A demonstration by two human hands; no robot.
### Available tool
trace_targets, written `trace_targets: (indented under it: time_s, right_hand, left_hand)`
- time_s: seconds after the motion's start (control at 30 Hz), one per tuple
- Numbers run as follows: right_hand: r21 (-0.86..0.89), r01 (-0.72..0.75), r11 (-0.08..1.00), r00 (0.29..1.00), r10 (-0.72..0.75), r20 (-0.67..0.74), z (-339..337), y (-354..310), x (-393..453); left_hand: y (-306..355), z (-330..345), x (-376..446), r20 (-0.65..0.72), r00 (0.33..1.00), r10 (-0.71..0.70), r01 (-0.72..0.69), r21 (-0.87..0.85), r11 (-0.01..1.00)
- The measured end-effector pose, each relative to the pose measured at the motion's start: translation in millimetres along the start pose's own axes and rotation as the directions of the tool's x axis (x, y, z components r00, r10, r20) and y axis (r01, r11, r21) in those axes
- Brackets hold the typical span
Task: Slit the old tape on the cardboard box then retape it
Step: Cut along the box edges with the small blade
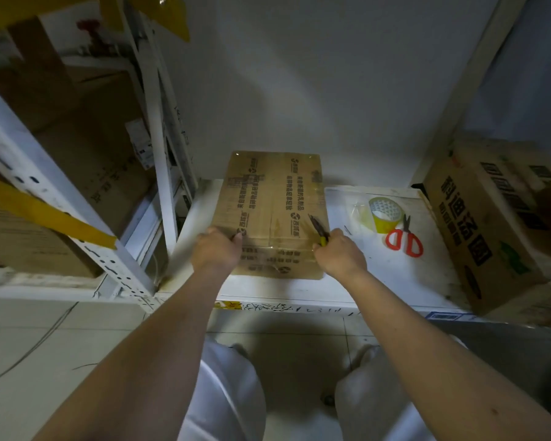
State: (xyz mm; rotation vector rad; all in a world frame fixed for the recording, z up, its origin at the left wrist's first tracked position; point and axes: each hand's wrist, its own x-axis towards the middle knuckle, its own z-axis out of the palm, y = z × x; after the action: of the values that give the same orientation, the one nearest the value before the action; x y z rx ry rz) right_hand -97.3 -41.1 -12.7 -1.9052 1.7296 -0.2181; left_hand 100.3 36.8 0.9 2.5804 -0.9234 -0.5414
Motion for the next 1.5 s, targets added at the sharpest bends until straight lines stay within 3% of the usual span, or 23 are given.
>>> trace_targets:
  time_s: [0.27,0.43,0.53,0.7,0.87,1.03,1.5]
  right_hand:
    - [-0.105,0.096,0.990,0.995,-0.094,0.028,-7,-10,4]
    - [-0.121,0.145,0.982,0.986,-0.132,0.103,-14,-15,12]
    - [-0.132,0.136,0.982,0.987,-0.123,0.100,-12,-18,9]
    - [-0.162,0.150,0.975,0.981,-0.167,-0.094,1,-37,-32]
    - [-0.282,0.313,0.907,0.947,-0.321,0.021,14,-49,-85]
    - [-0.412,0.331,0.849,0.944,-0.300,0.141,29,-55,-109]
    - [-0.572,0.238,0.785,0.967,-0.137,0.214,41,-76,-112]
  left_hand:
    - [-11,-4,-39,-0.091,0.995,-0.028,0.033,0.049,0.998]
    - [-10,-13,-51,-0.079,0.994,-0.072,0.080,0.097,0.992]
    - [-13,-8,-51,-0.039,0.999,-0.009,0.012,0.095,0.995]
    - [-20,-2,-41,0.029,0.986,0.164,-0.165,0.069,0.984]
    - [-32,3,-30,0.119,0.975,0.186,-0.191,0.029,0.981]
    - [-35,5,-26,0.124,0.977,0.171,-0.174,0.016,0.985]
    - [-37,11,-22,0.134,0.979,0.157,-0.148,-0.073,0.986]
